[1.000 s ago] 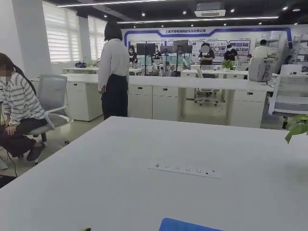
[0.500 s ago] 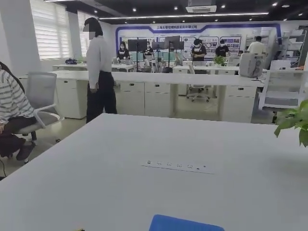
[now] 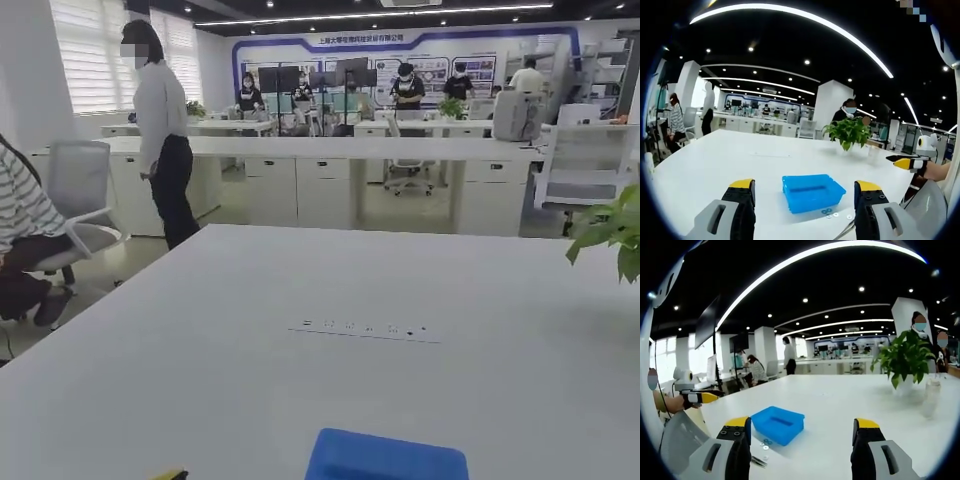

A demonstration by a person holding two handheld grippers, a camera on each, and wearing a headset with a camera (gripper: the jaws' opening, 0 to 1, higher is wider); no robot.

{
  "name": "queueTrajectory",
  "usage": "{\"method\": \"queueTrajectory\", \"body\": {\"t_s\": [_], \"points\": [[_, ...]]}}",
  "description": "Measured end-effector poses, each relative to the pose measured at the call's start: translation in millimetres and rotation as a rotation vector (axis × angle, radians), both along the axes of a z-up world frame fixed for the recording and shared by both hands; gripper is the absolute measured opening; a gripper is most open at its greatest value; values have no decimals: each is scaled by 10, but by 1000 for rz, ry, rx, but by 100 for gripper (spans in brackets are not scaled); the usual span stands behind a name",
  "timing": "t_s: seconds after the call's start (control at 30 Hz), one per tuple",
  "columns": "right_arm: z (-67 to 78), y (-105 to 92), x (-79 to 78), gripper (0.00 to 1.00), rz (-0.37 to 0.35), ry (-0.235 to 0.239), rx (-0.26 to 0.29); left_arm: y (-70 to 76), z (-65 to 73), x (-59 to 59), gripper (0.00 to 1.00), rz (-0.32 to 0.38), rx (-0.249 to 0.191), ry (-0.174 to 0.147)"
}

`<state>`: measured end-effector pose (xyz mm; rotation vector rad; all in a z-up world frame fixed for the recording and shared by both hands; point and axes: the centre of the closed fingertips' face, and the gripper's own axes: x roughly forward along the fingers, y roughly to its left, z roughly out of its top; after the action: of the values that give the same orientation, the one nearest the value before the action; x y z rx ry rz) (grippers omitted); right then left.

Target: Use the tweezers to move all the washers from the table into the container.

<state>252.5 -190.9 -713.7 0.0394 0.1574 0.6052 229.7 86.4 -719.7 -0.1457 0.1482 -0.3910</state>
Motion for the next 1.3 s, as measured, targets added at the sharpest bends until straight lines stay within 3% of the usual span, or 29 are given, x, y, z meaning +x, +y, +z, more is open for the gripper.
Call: {"method": "queueTrajectory", "body": {"t_s": [0.33, 0.4, 0.53, 0.6, 0.67, 0.83, 0.9, 1.03, 1.1, 1.27, 1.3], "points": [[-38, 2, 5, 82, 5, 14, -11, -31, -46, 0, 82, -15, 4, 24], [-48, -8, 10, 82, 3, 16, -19, -50, -74, -2, 82, -28, 9, 40], [-69, -39, 18, 81, -6, 18, -37, -136, -245, -44, 79, -90, 80, 124], [-75, -51, 22, 80, -11, 20, -41, -180, -295, -62, 77, -121, 111, 142], [-90, -63, 23, 79, -15, 24, -50, -247, -357, -95, 75, -162, 127, 179], [-151, -75, 18, 76, -15, 38, -90, -398, -555, -215, 59, -295, 214, 270], [-176, -72, 11, 74, -11, 45, -105, -429, -672, -264, 53, -329, 212, 355], [-237, -69, -3, 70, -3, 66, -133, -504, -823, -316, 49, -435, 226, 439], [-248, -76, 4, 69, -1, 69, -137, -538, -877, -333, 48, -467, 244, 465], [-254, -85, 1, 66, 5, 58, -155, -626, -1054, -369, 43, -570, 370, 514], [-252, -84, -3, 64, 6, 56, -158, -645, -1073, -382, 42, -584, 376, 526]]}}
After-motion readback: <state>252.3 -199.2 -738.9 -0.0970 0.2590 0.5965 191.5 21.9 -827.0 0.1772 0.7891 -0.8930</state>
